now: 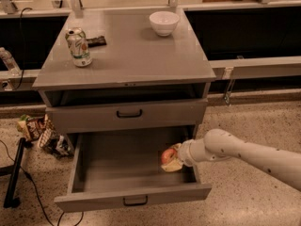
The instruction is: Pick apple from middle drawer and place on counter
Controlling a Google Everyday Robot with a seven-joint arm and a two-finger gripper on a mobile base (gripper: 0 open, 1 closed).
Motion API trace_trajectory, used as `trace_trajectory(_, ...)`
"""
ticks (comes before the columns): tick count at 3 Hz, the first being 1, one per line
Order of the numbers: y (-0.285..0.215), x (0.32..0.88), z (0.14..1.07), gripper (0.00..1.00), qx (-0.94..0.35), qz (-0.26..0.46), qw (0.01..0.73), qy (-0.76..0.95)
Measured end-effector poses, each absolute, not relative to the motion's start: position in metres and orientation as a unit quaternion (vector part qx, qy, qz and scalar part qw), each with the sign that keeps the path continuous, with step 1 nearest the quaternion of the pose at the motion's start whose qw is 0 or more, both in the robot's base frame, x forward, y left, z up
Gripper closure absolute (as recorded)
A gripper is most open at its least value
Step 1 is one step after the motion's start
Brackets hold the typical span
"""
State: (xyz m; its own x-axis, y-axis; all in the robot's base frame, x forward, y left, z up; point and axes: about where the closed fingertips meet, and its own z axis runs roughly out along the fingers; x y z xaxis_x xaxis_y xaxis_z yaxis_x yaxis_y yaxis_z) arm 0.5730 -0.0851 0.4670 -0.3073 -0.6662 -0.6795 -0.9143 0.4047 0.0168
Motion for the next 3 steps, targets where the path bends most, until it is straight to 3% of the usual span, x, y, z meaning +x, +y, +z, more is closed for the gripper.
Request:
trace_trajectory(1,-0.0993,0.5724,0.5178,1.0,-0.507,0.236,0.304,0.772)
trace_trajectory(3,-0.094,0.5626,0.5189,1.0,-0.509,0.257,0.301,0.764)
